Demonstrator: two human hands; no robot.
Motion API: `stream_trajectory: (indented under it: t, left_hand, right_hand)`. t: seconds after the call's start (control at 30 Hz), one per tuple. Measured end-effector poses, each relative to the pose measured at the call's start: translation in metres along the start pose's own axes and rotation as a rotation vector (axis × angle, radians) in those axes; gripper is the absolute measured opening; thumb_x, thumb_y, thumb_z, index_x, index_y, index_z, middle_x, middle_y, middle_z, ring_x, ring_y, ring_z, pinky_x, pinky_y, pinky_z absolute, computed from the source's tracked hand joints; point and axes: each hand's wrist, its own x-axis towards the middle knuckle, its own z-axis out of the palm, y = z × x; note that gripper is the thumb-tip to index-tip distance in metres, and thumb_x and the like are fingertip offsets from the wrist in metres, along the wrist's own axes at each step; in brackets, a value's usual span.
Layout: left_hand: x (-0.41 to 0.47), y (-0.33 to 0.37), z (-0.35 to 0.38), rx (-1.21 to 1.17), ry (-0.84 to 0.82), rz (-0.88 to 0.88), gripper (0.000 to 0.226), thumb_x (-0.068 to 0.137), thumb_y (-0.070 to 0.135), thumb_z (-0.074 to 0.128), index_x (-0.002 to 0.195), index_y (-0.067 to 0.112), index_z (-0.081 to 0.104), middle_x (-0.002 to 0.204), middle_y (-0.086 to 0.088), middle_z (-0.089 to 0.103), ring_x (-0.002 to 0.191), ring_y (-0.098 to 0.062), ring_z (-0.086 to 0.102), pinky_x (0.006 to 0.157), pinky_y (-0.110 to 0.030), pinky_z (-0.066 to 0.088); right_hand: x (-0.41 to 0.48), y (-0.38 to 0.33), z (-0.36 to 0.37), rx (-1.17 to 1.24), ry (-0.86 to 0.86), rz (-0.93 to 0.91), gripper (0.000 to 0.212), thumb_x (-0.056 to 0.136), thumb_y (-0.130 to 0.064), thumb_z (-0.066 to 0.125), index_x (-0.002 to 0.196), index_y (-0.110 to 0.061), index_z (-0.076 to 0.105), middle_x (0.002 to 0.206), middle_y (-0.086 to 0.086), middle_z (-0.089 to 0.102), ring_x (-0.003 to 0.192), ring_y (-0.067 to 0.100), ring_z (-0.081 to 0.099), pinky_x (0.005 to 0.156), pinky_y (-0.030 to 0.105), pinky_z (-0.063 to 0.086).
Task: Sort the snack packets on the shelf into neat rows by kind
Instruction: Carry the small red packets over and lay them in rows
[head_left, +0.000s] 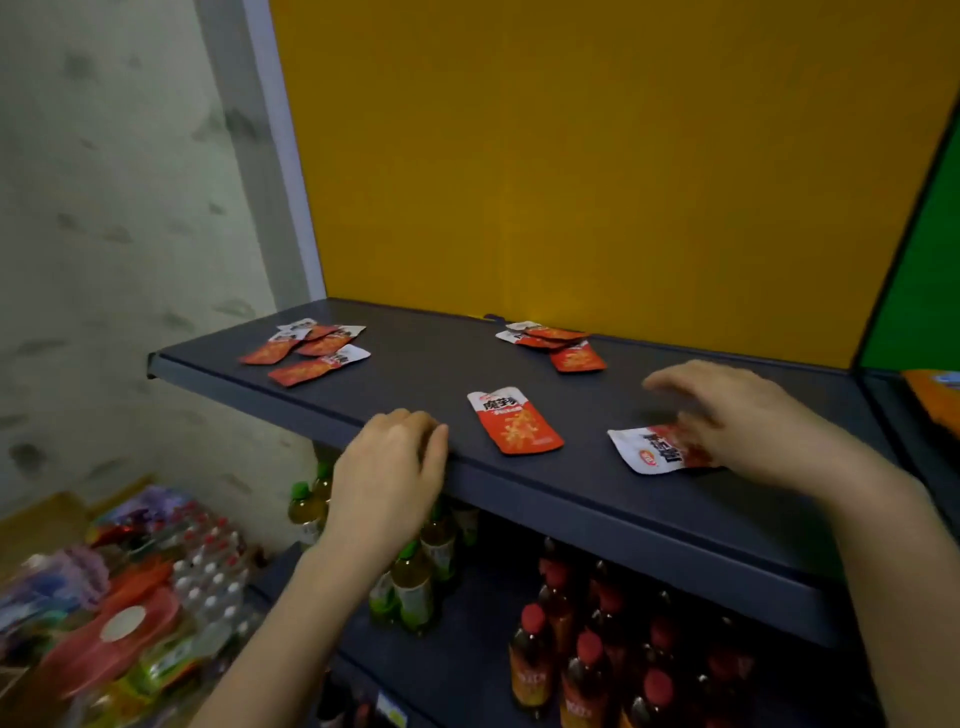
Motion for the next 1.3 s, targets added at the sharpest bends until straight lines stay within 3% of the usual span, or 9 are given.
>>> stream_trajectory:
  t: [0.2, 0.4, 0.57, 0.67, 0.9, 0.97, 1.1, 1.2, 1.3]
  left_hand:
    - [0.058, 0.019, 0.044, 0.064, -0.232, -0.077, 0.063, 0.090, 0.059, 0.032, 0.105, 0.007, 0.065, 0.111, -0.014, 0.055, 0.109, -0.031, 0.050, 0.093, -0.039, 0.042]
    - [0.089, 0.033, 0.065, 0.033, -0.371, -0.003, 0.083, 0.071, 0.075, 0.048, 0.116, 0.006, 0.053, 0.121, -0.012, 0.049, 0.118, -0.029, 0.043, 0.097, -0.039, 0.039]
    - [0.106, 0.029, 0.071, -0.151, -0.484, 0.044, 0.070, 0.070, 0.065, 0.062, 0.108, 0.008, 0.048, 0.119, -0.010, 0.053, 0.113, -0.027, 0.049, 0.091, -0.036, 0.041]
    - [0.112, 0.025, 0.071, -0.273, -0.512, 0.050, 0.059, 0.072, 0.056, 0.067, 0.098, 0.013, 0.037, 0.116, -0.009, 0.057, 0.108, -0.027, 0.054, 0.081, -0.036, 0.043]
    - [0.131, -0.004, 0.070, -0.697, -0.568, -0.033, 0.038, 0.083, 0.026, 0.067, 0.104, 0.014, 0.039, 0.110, -0.007, 0.060, 0.103, -0.024, 0.060, 0.086, -0.036, 0.048]
    - [0.138, -0.014, 0.072, -0.869, -0.577, -0.112, 0.031, 0.085, 0.019, 0.065, 0.109, 0.015, 0.046, 0.112, -0.011, 0.064, 0.094, -0.024, 0.065, 0.087, -0.041, 0.053]
    - [0.146, -0.026, 0.073, -1.229, -0.699, -0.299, 0.027, 0.094, 0.006, 0.049, 0.119, 0.014, 0.044, 0.109, -0.014, 0.065, 0.065, -0.015, 0.071, 0.063, -0.032, 0.058]
    - [0.157, -0.029, 0.074, -1.321, -0.708, -0.359, 0.027, 0.094, 0.002, 0.045, 0.120, 0.012, 0.043, 0.097, -0.006, 0.067, 0.066, -0.016, 0.070, 0.068, -0.033, 0.056]
    - [0.173, -0.030, 0.076, -1.336, -0.662, -0.384, 0.025, 0.094, 0.000, 0.044, 0.118, 0.008, 0.048, 0.090, -0.006, 0.066, 0.068, -0.016, 0.068, 0.072, -0.032, 0.054]
  right_hand:
    - [0.009, 0.022, -0.007, -0.032, -0.345, 0.081, 0.049, 0.094, -0.033, 0.049, 0.141, -0.027, 0.035, 0.146, -0.009, 0.037, 0.133, 0.010, 0.037, 0.110, 0.023, 0.028]
    - [0.013, 0.027, -0.001, 0.024, -0.427, 0.135, 0.062, 0.091, -0.047, 0.047, 0.146, -0.030, 0.026, 0.150, -0.014, 0.029, 0.136, 0.006, 0.030, 0.113, 0.025, 0.024]
    - [0.013, 0.027, 0.004, 0.063, -0.306, 0.205, 0.041, 0.083, -0.049, 0.059, 0.119, -0.035, 0.048, 0.118, -0.010, 0.049, 0.109, 0.005, 0.045, 0.095, 0.022, 0.036]
    - [0.018, 0.025, 0.008, 0.060, -0.247, 0.301, 0.034, 0.077, -0.054, 0.063, 0.099, -0.032, 0.049, 0.099, -0.011, 0.057, 0.087, 0.006, 0.051, 0.079, 0.024, 0.041]
    - [0.037, 0.006, 0.016, -0.037, -0.153, 0.520, 0.044, 0.076, -0.060, 0.061, 0.099, -0.026, 0.044, 0.105, 0.001, 0.056, 0.095, 0.020, 0.052, 0.077, 0.030, 0.040]
    - [0.043, 0.000, 0.022, 0.067, -0.074, 0.559, 0.043, 0.078, -0.055, 0.062, 0.103, -0.024, 0.047, 0.108, 0.003, 0.057, 0.095, 0.020, 0.054, 0.076, 0.030, 0.041]
    - [0.059, -0.018, 0.035, 0.380, 0.113, 0.568, 0.033, 0.085, -0.043, 0.061, 0.106, -0.019, 0.052, 0.095, 0.000, 0.062, 0.076, 0.010, 0.057, 0.063, 0.025, 0.042]
    - [0.081, -0.032, 0.044, 0.616, 0.223, 0.554, 0.026, 0.086, -0.036, 0.062, 0.104, -0.019, 0.052, 0.085, -0.004, 0.061, 0.067, 0.007, 0.056, 0.056, 0.023, 0.040]
    - [0.111, -0.042, 0.047, 0.613, 0.297, 0.568, 0.024, 0.087, -0.034, 0.061, 0.104, -0.019, 0.052, 0.082, -0.004, 0.062, 0.067, 0.010, 0.058, 0.054, 0.023, 0.040]
